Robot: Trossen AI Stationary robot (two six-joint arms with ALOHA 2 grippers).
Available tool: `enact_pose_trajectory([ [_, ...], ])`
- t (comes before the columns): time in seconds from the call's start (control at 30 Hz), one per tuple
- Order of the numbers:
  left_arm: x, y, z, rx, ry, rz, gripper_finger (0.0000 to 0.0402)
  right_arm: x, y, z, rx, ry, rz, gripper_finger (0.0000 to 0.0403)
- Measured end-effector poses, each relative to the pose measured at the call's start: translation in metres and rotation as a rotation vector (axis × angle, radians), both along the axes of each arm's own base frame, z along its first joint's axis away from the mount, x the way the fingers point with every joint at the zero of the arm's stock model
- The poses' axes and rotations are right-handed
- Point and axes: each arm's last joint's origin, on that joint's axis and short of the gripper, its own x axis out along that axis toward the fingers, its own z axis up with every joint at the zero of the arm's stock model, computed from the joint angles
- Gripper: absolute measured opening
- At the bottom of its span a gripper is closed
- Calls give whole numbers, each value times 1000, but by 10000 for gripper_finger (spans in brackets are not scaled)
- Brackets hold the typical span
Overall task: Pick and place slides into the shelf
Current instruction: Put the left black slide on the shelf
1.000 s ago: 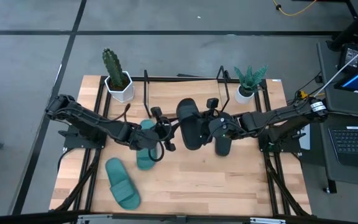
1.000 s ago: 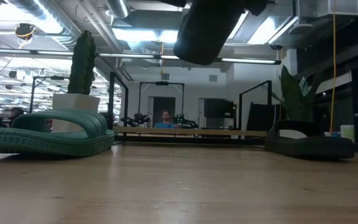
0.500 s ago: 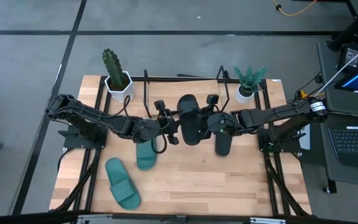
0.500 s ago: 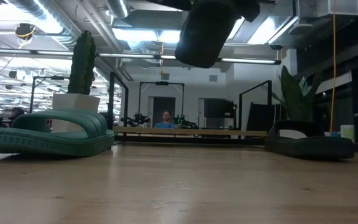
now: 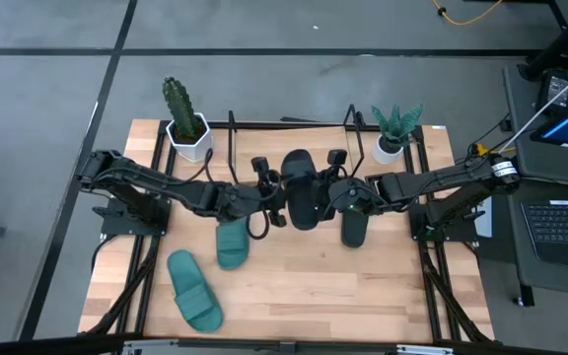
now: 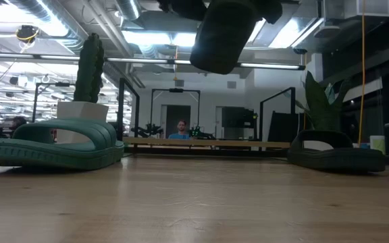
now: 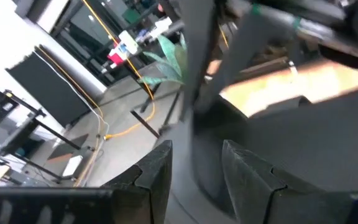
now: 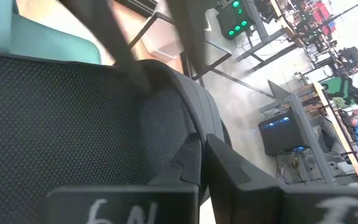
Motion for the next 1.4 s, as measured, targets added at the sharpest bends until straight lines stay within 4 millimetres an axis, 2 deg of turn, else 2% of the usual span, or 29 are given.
enact_pose_trajectory([
  [0.8,3,15,-3,-1,8,54,133,1,1,-1,21,9,34,11],
  [1.4,3,15,-6,-26,26,37,132,1,1,-1,25,7,38,11],
])
